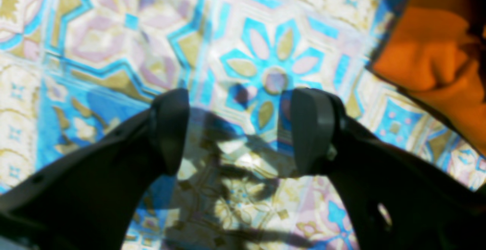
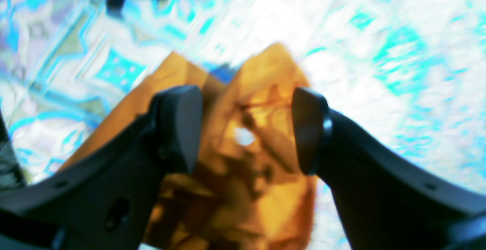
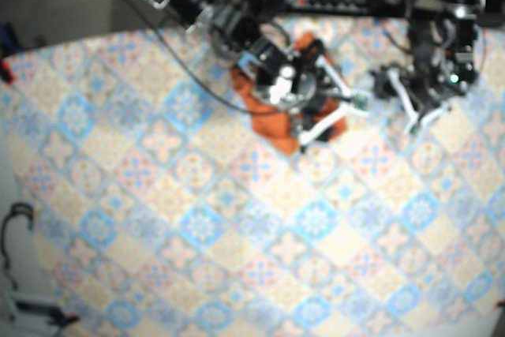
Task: Fold the T-shirt properly
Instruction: 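Flip the bundle over with the right gripper and release it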
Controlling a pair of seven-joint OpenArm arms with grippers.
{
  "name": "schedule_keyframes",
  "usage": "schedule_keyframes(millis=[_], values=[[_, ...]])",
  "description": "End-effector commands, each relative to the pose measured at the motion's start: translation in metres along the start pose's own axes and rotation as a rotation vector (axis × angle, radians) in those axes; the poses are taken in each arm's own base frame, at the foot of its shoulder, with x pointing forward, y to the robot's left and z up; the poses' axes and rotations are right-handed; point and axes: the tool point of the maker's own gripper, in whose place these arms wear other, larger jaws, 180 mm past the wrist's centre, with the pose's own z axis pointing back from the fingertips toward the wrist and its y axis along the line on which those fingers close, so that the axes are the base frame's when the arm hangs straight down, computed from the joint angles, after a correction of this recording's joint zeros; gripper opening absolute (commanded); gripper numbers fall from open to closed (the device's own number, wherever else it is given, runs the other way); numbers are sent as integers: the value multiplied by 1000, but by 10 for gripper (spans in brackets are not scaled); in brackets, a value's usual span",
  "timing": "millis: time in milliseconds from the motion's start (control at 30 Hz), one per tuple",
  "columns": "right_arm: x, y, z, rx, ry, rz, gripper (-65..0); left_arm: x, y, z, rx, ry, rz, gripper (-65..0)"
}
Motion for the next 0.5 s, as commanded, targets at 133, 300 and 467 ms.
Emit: schedule_keyframes(millis=[133, 300, 467], values=[[46, -27, 26, -90, -141, 8, -281, 13, 13, 6, 34, -29, -23, -239], [51, -55, 45, -169, -181, -25, -282, 7, 13, 2, 65, 8, -57, -239], [-9, -82, 33, -204, -57, -154, -282, 5, 12, 0, 68, 15, -62, -239]])
